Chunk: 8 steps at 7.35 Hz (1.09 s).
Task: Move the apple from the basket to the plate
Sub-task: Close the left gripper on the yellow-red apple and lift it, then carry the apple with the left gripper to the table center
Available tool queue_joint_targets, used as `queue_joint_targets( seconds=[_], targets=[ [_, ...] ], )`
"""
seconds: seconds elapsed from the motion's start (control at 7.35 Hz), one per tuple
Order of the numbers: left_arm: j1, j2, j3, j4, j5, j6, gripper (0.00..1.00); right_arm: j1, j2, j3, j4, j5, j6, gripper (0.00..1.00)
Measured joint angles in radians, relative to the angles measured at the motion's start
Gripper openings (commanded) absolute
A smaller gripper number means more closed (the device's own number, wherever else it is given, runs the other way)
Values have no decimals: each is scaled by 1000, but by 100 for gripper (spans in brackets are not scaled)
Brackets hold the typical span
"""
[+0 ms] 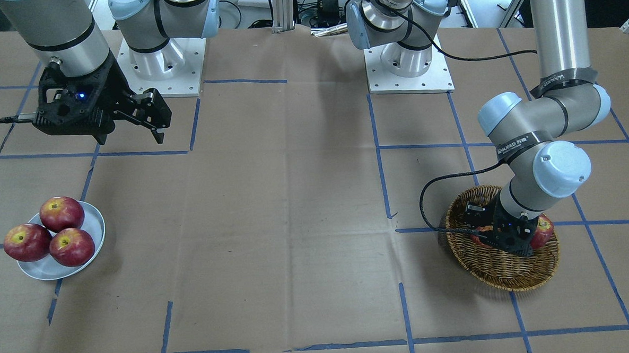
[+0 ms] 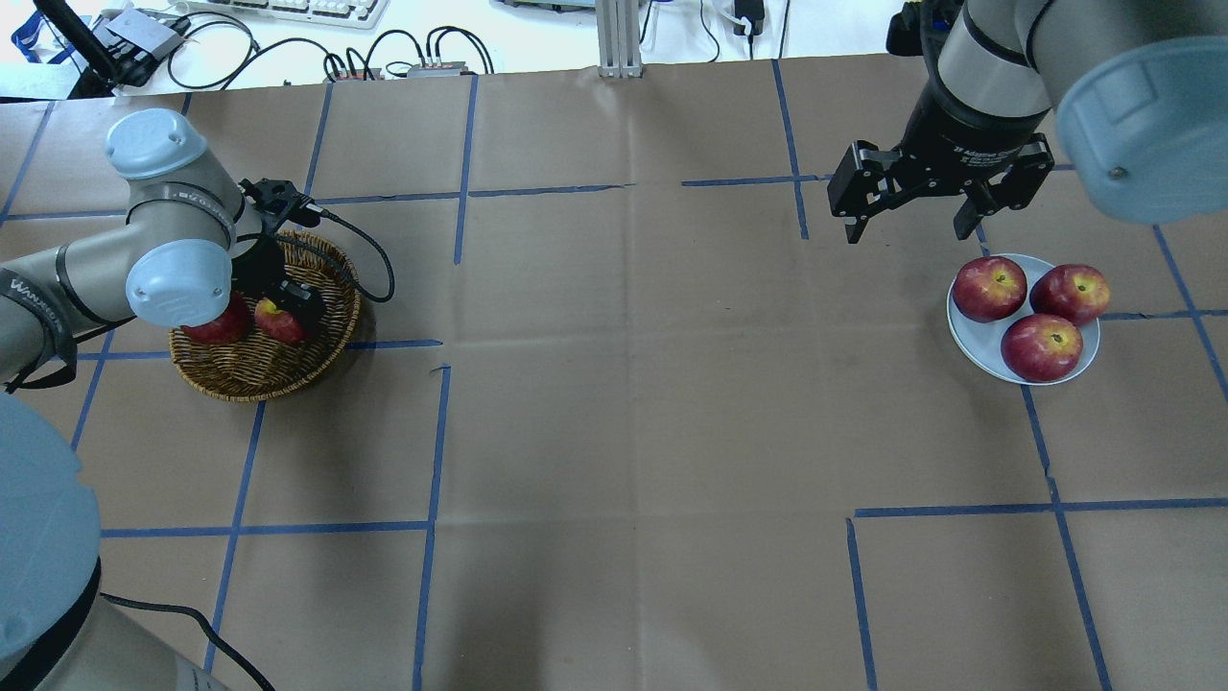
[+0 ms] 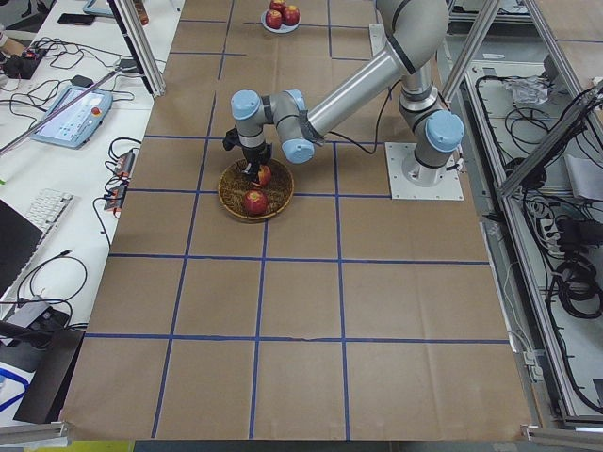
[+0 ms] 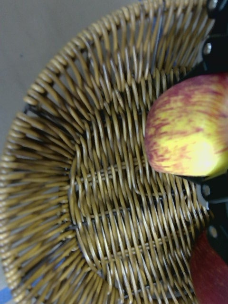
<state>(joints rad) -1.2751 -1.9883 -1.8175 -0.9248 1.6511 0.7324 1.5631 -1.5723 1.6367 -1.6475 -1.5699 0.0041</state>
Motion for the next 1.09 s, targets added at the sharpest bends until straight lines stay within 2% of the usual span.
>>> queue_joint_targets(
  seconds=[0.27, 0.41, 0.82, 1.09],
  targets=[
    [-42, 52, 10, -47, 5, -137, 41, 0, 0, 0, 0, 0, 0, 100],
    [-98, 82, 11, -74, 1, -234, 41, 0, 0, 0, 0, 0, 0, 100],
    [-366, 100, 29, -106, -21, -670, 41, 0, 0, 0, 0, -1, 0, 100],
    [-530, 43, 90, -100, -72, -912, 41, 0, 0, 0, 1, -2, 0, 100]
  ],
)
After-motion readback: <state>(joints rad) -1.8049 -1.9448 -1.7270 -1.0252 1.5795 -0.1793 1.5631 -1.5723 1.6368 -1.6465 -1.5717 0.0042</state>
